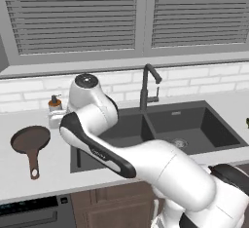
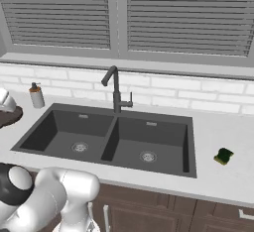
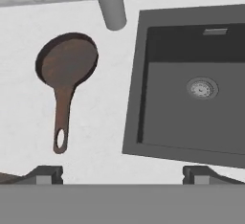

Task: Pick the pan and sponge and place them into the sink. Then turn on the water.

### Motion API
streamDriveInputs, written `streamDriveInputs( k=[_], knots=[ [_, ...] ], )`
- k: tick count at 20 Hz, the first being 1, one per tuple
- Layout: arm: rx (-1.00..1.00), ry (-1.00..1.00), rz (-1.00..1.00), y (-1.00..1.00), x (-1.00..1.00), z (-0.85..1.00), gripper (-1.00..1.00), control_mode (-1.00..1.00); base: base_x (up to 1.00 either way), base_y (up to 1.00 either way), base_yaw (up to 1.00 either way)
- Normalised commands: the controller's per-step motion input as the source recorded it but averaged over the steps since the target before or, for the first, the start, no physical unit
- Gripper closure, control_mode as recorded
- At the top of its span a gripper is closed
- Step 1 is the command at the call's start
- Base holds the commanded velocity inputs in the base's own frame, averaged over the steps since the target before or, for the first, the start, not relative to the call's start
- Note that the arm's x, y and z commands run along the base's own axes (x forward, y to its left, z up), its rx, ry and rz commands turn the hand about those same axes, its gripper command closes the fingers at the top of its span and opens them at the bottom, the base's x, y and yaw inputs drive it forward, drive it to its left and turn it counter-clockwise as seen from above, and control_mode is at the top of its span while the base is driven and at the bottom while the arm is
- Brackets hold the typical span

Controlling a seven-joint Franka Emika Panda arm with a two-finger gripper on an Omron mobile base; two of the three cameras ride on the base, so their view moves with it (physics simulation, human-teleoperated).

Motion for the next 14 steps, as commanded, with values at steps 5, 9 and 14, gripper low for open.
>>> streamDriveInputs(
  k=[5,9,14],
  knots=[
    [0.02,0.03,-0.01,0.59,-0.04,-0.66,-1.0,-1.0,0.0,0.0,0.0],
    [0.0,0.0,0.0,0.49,0.0,-0.49,-1.0,-1.0,0.0,0.0,0.0],
    [0.0,0.04,0.0,0.42,0.05,-0.26,-1.0,-1.0,0.0,0.0,0.0]
  ],
)
